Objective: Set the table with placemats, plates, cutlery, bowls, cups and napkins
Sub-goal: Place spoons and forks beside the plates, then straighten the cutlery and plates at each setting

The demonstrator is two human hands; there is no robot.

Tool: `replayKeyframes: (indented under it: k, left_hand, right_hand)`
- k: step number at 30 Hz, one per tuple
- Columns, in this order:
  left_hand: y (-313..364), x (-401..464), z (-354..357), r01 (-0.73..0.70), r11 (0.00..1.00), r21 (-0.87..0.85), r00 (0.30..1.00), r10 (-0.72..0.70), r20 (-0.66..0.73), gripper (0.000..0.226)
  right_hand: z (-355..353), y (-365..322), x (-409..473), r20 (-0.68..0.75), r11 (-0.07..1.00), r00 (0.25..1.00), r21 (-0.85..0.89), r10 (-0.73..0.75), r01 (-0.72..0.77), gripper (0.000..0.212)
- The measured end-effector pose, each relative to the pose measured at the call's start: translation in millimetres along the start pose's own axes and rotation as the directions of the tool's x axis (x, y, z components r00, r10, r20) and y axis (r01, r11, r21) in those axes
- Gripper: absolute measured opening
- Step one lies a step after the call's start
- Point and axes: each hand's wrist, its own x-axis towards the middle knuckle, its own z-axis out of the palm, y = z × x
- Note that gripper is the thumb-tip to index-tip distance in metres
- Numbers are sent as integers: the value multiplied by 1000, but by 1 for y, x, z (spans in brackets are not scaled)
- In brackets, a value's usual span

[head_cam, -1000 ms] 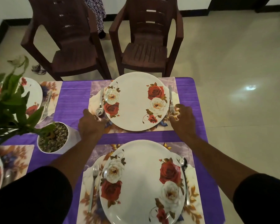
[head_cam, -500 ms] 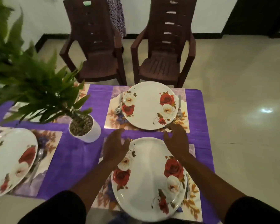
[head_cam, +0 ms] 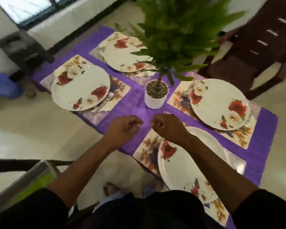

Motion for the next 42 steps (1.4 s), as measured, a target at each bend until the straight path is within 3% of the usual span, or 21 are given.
replayKeyframes:
  k: [7,12,15,17,23,30,33,37,42]
  left_hand:
    - [-92,-101,-95,146,989,2,954,-140,-264,20]
    - [-163,-186,-130,337,933,-127,852,-360,-379,18]
    - [-205,-252,-139,452,868,-208,781,-497,-378,29]
    - [-214,-267,-136,489,851,-190,782,-524,-338,34]
    - [-258,-382,-124,676,637,-369,492,-764,-418,26]
    - [-265,-441,-52,691,294,-660,136,-950,-280,29]
    - [-268,-445,-24,690,184,-701,31,-974,-224,24]
    - [-279,-426,-2,641,64,-765,-59,-989,-132,25]
    - [-319,-395,7,614,-50,-788,-119,-992,-30,35]
  right_hand:
    - [87,-149,42,241,964,947,-110,-210,242,20]
    - [157,-239,54,437,893,821,-82,-368,443,24]
    - [210,-291,54,582,834,707,-86,-402,546,27]
    - [221,-304,60,610,820,675,-70,-415,568,28]
    - [323,-414,53,789,606,364,13,-496,796,22]
    - [451,-439,33,915,343,27,123,-402,931,28]
    - [505,-429,33,960,269,-45,123,-278,955,29]
    - [557,-409,54,990,158,-102,116,-97,981,37]
    - [603,-388,87,984,30,-169,168,54,985,43]
